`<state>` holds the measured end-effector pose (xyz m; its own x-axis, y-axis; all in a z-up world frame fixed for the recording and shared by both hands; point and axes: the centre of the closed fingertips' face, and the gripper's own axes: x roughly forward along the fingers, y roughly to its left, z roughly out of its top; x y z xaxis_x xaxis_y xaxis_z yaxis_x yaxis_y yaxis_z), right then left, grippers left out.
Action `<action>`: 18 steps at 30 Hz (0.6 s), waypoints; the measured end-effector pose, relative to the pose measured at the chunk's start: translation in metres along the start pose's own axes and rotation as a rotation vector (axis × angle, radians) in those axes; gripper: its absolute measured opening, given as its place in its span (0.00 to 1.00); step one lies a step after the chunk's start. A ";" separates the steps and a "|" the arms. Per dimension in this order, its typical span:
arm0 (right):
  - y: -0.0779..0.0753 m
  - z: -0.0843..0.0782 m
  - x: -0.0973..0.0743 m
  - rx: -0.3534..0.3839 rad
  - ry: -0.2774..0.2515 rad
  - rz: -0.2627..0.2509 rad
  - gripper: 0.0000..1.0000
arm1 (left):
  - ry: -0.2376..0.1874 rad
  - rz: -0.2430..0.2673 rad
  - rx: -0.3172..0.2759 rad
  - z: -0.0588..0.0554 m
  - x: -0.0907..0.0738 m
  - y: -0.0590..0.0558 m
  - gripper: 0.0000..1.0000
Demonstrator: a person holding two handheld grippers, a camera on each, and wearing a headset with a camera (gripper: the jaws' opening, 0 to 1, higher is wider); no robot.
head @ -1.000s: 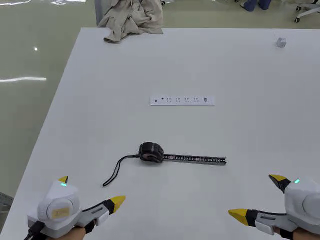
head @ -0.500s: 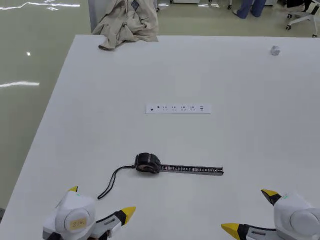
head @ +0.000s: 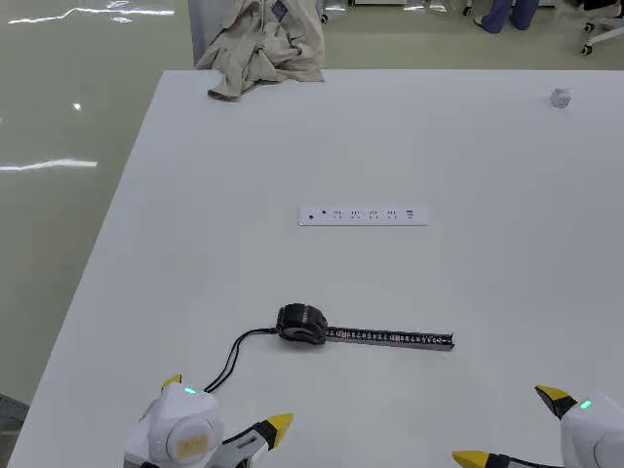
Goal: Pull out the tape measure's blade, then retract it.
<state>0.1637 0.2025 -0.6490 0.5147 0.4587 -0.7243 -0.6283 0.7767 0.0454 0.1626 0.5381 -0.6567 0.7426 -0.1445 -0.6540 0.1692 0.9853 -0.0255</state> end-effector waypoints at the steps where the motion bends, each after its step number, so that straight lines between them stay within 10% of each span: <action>1: 0.000 -0.001 0.000 0.001 0.000 0.001 0.94 | 0.000 0.000 0.000 0.000 0.000 0.000 0.98; 18: 0.006 -0.004 0.012 -0.012 0.010 0.008 0.95 | 0.019 -0.013 -0.029 0.003 0.011 -0.006 0.93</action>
<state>0.1642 0.2110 -0.6605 0.5036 0.4608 -0.7307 -0.6393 0.7677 0.0436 0.1720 0.5301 -0.6616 0.7281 -0.1561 -0.6674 0.1597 0.9856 -0.0563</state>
